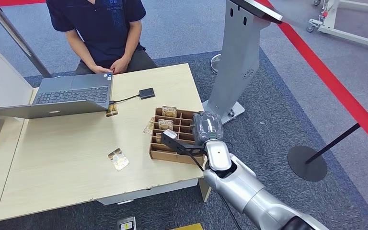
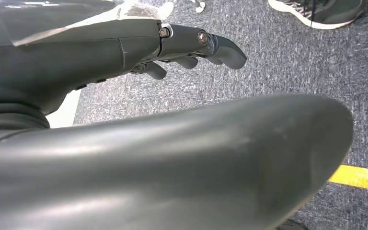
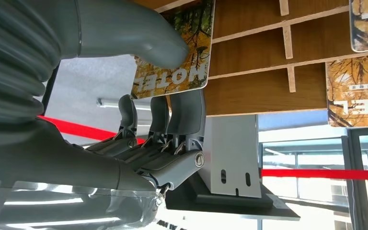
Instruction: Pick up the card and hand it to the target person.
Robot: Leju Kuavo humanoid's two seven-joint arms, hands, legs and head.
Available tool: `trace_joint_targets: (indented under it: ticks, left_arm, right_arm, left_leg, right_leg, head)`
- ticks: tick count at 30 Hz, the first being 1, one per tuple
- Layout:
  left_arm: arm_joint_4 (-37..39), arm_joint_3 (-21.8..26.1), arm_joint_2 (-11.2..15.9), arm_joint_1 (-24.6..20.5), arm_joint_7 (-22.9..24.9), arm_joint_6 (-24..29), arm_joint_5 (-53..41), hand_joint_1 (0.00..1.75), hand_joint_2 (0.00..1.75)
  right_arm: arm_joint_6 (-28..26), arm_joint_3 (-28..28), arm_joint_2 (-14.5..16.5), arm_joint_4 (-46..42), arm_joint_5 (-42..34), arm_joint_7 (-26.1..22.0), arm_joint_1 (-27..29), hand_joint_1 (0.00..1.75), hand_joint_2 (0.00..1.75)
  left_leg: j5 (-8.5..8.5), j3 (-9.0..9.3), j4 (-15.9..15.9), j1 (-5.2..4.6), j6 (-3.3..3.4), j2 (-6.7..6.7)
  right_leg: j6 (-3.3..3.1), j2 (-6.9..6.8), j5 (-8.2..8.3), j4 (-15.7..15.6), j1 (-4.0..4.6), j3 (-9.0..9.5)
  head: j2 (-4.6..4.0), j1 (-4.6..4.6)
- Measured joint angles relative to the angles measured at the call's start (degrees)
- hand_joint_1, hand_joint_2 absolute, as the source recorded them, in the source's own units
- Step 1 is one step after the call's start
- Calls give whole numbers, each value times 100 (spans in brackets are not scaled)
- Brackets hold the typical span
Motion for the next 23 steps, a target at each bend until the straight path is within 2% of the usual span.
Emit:
trace_joint_targets:
  ticks: [11,23]
  left_arm:
    - [0,0,-4,0,20,0,16,0,0]
    - [0,0,-15,3,17,3,67,0,0]
  right_arm:
    - [210,-63,-25,-366,-182,-67,97,130,175]
    - [308,-87,-143,-1201,-179,-1,180,136,175]
  left_leg:
    - [0,-1,0,0,0,0]
    - [0,0,0,0,0,1]
  right_leg:
    - [0,0,0,0,0,-1]
    - [0,0,0,0,0,-1]
  head:
    - [0,0]
    - [0,0]
